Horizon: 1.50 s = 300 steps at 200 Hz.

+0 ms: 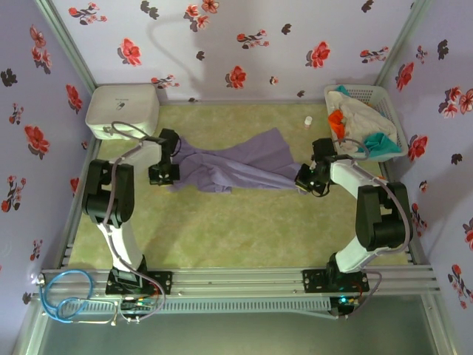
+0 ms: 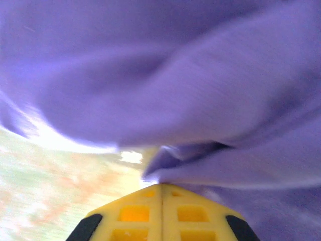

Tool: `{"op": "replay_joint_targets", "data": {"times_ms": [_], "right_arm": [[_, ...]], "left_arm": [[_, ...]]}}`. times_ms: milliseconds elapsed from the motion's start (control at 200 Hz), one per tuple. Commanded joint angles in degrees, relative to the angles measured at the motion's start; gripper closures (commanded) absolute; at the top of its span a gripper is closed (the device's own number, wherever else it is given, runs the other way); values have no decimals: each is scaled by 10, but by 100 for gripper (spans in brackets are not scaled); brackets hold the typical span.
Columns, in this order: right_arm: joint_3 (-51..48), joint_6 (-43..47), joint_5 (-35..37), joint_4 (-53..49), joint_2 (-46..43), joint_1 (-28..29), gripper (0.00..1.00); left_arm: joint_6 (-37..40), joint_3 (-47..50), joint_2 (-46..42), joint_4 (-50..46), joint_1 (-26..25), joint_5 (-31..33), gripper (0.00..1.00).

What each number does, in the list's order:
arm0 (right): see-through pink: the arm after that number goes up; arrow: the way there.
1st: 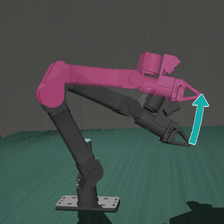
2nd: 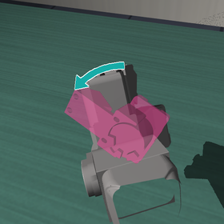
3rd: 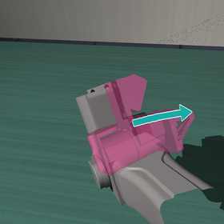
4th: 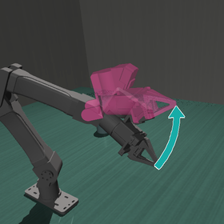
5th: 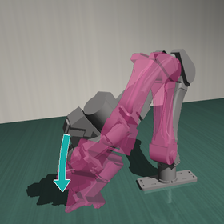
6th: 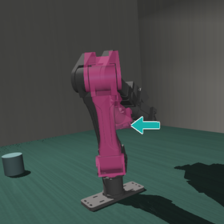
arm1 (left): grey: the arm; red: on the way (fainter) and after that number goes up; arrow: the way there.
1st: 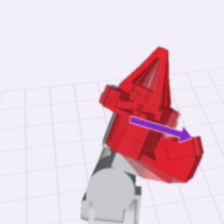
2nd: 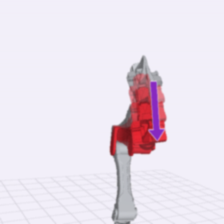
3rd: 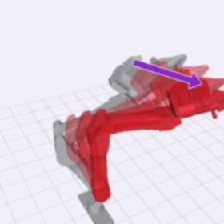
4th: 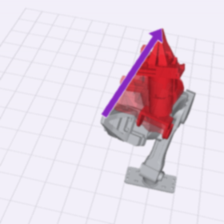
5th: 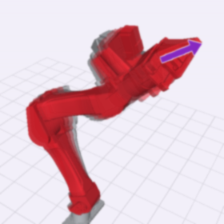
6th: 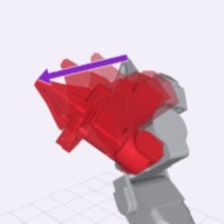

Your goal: Fold and stack the t-shirts

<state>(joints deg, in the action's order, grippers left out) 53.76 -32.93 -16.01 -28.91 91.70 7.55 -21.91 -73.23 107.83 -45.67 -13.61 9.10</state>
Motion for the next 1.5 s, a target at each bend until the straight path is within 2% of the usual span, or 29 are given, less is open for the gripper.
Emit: {"op": "replay_joint_targets", "data": {"times_ms": [0,140,235,295,420,555,615,755,905,1110,1495], "right_arm": [[-6,13,21,-24,-21,-10,100],[-10,12,20,-30,-31,-13,100],[-15,7,7,-25,-33,-13,100],[-16,6,6,-24,-33,-13,100],[-17,4,10,-20,-32,-13,100],[-16,1,6,-15,-28,-13,100],[-16,1,6,-14,-27,-13,100],[-19,-2,3,-7,-23,-14,100],[-18,-7,-3,0,-18,-13,100],[-24,-11,-4,4,-21,-13,100],[-36,-12,-6,12,-27,-13,100]], "left_arm": [[27,-44,24,-29,26,27,100],[42,-106,55,-54,60,59,100],[38,-149,69,-88,71,46,100],[33,-160,60,-99,59,34,96],[15,-132,5,-102,15,16,68],[-36,-54,-80,-74,-34,-43,52],[-65,-16,-116,-54,-61,-65,48],[-136,55,-161,9,-126,-112,45],[-193,82,-136,70,-167,-138,45],[-222,86,-89,129,-173,-132,45],[-201,53,-8,129,-172,-68,54]]}}
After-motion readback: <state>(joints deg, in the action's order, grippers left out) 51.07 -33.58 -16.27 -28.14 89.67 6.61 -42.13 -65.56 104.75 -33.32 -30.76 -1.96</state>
